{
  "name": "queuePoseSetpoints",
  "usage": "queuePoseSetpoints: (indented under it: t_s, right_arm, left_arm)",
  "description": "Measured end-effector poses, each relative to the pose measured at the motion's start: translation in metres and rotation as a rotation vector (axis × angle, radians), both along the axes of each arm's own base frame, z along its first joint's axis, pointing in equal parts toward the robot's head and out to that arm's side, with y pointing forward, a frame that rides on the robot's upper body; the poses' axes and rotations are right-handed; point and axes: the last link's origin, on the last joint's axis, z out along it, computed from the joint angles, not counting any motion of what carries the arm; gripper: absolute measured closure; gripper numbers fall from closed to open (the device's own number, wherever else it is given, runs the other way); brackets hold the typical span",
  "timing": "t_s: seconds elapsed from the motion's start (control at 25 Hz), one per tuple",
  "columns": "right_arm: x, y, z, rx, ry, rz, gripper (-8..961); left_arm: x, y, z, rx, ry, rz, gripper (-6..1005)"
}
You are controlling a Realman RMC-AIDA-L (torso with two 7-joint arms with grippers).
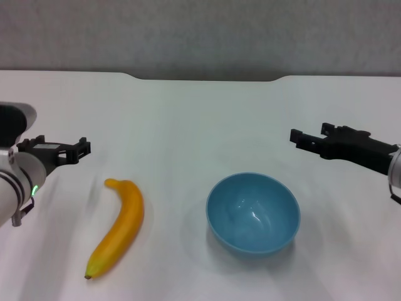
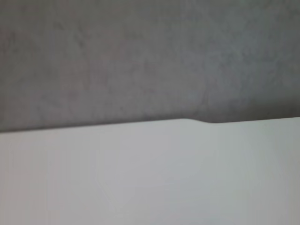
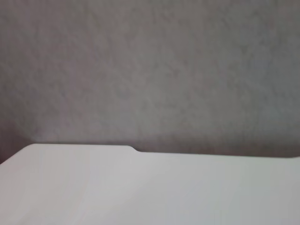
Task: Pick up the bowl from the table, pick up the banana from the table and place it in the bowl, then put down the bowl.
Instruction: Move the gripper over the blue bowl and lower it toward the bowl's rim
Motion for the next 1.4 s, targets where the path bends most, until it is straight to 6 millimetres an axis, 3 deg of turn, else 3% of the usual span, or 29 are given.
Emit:
queuePoseSetpoints:
  t_s: [0.56,1.04,1.4]
  right_arm:
    - [-0.008,0.024,0.027,-0.26,-0.116,-0.203,69]
    - [-0.024,0.036,-0.008,-0.456,-0.138,-0.239,70]
    - [-0.018,0.033,-0.024,-0.506,-0.144,-0.277,69]
  left_arm:
    - [0.031,0.01,0.012,-0.112,0.012,0.056,113]
    - [0.039,0.011,0.007,-0.132,0.03,0.047,113]
    - [0.043,0.012,0.005,-0.134,0.033,0.036,112]
